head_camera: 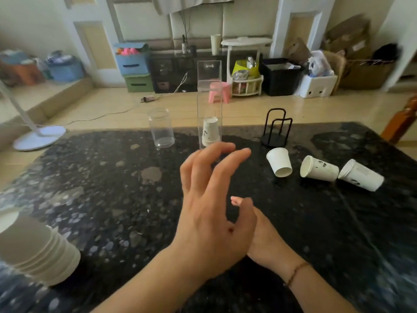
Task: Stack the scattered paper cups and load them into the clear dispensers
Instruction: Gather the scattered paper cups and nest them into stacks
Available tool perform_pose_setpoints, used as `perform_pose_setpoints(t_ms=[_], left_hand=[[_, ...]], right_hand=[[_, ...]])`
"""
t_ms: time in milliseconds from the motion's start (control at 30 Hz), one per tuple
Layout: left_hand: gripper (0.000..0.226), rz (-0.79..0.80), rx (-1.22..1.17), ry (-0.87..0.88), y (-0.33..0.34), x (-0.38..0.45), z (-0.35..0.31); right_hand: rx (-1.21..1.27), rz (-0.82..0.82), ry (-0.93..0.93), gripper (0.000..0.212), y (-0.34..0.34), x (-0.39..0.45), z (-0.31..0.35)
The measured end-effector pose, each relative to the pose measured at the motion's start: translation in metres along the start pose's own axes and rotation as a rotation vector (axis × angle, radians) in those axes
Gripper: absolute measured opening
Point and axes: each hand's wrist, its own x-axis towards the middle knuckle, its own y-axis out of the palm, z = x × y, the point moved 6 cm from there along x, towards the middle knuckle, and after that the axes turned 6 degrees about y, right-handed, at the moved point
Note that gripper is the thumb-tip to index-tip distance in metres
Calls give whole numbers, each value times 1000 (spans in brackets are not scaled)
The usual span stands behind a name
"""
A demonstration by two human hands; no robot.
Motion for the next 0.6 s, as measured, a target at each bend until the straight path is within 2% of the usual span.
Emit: perform_pose_setpoints(t_ms=[67, 133, 233, 367, 467, 600], left_hand=[[56, 33, -106, -37, 32, 7, -2], [50, 125, -149, -187, 73, 11, 7], [46, 277, -36, -393, 146, 11, 31], [52, 423, 67, -527, 232, 10, 55], [48, 489, 106, -525, 277, 21, 73], [47, 677, 231, -446, 322, 32, 93]], right_hand=[[57, -82, 43, 60, -22, 7, -16], [184, -186, 112, 52, -50, 11, -33], [340, -305, 209, 59, -89, 15, -60], [477, -380, 287, 48, -119, 19, -90], [497, -404, 290, 47, -134, 23, -102], [598, -450, 264, 45, -160, 23, -113]])
